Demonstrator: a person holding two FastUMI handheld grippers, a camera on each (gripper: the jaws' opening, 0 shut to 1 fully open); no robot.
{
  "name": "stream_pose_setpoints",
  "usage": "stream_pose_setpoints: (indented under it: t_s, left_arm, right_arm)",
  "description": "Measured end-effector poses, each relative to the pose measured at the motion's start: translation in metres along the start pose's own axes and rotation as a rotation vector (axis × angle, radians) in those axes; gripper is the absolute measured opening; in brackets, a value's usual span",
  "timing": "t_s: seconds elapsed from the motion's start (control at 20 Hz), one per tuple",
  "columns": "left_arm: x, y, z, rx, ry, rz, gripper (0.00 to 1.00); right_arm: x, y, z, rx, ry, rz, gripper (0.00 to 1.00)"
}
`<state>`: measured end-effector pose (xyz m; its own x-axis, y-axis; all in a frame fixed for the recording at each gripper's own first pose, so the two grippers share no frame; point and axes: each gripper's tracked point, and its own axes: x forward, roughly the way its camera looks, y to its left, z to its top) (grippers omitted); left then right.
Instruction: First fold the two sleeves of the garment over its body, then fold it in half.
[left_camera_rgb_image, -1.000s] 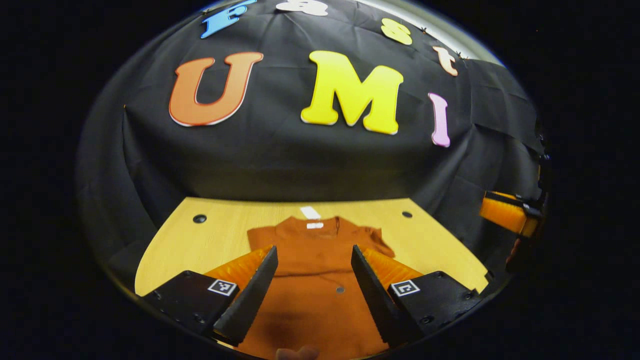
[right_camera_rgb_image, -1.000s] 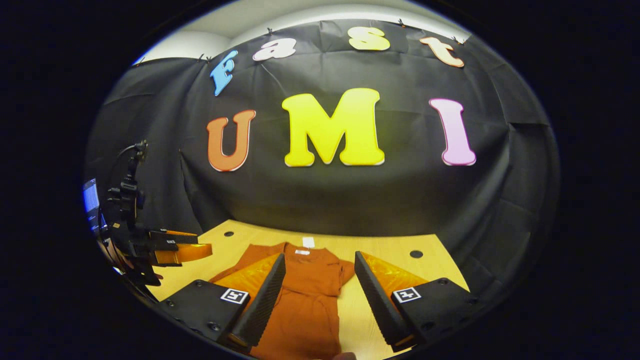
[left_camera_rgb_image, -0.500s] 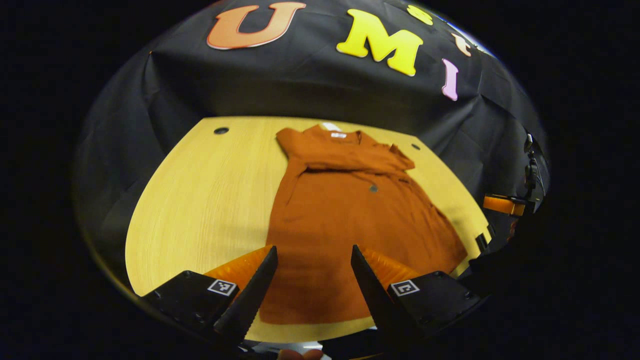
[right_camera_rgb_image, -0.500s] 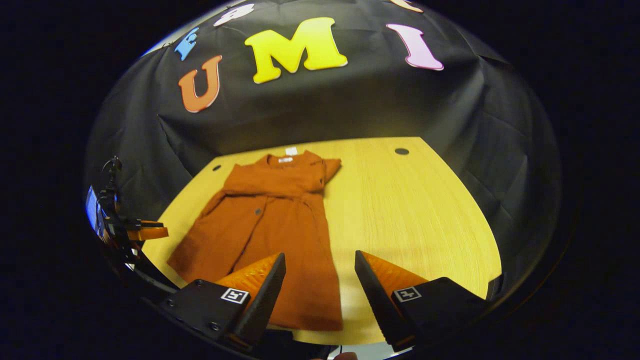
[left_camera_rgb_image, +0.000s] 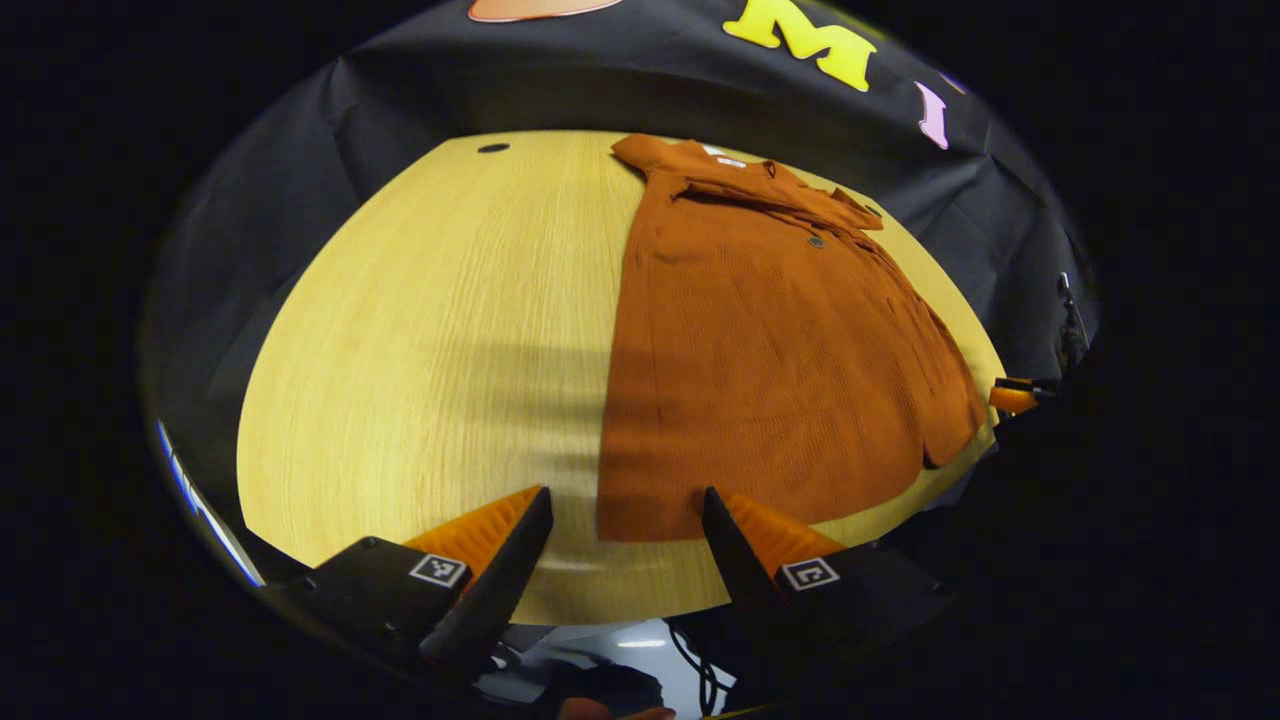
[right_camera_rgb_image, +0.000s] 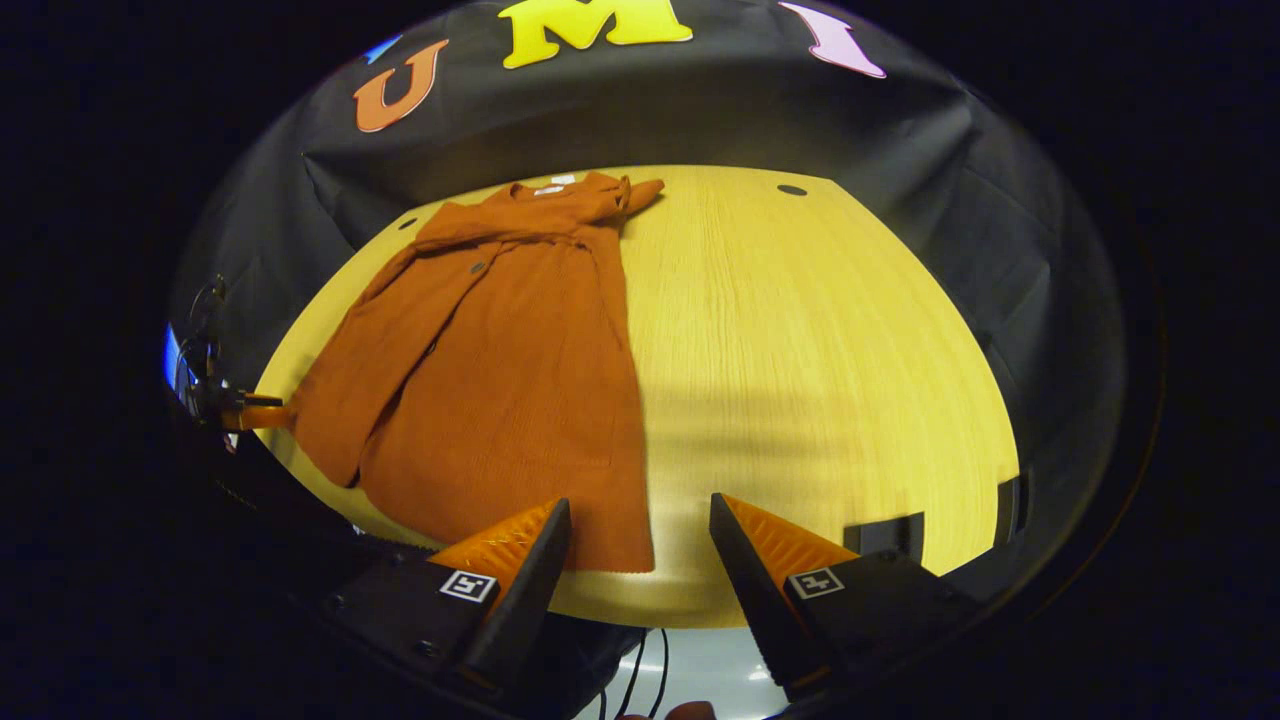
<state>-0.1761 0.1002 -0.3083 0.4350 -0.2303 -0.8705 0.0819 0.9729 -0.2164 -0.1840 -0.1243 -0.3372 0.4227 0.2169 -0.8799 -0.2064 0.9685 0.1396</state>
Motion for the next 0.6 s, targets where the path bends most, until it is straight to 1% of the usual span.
stream_pose_setpoints:
  t_s: [0.05,0.1,0.2,0.3,0.4,0.5,0.55,0.6]
  left_arm:
    - [0.001,-0.004,0.001,-0.01,-0.001,-0.008,0.98]
    - [0.003,-0.011,0.003,-0.012,-0.003,-0.022,0.98]
    - [0.002,-0.018,0.008,-0.011,-0.005,-0.033,0.98]
    - [0.007,-0.022,0.007,-0.009,-0.001,-0.036,0.97]
    - [0.01,-0.032,0.01,-0.013,0.0,-0.072,0.96]
    - [0.015,-0.048,0.012,-0.026,0.005,-0.124,0.93]
    - [0.019,-0.055,0.012,-0.026,0.0,-0.146,0.85]
    - [0.024,-0.059,0.012,-0.01,0.0,-0.161,0.81]
  right_arm:
    - [0.003,0.002,-0.004,-0.014,0.006,-0.012,0.89]
    - [0.008,0.008,-0.01,-0.023,0.013,-0.012,0.9]
    - [0.014,0.017,-0.016,-0.011,0.035,-0.008,0.9]
    - [0.018,0.019,-0.014,-0.026,0.029,-0.028,0.91]
    - [0.021,0.024,-0.009,-0.028,0.023,-0.034,0.9]
    - [0.022,0.028,-0.008,-0.049,0.028,-0.037,0.91]
    - [0.022,0.032,-0.005,-0.05,0.031,-0.027,0.9]
    - [0.025,0.033,-0.008,-0.048,0.038,-0.028,0.8]
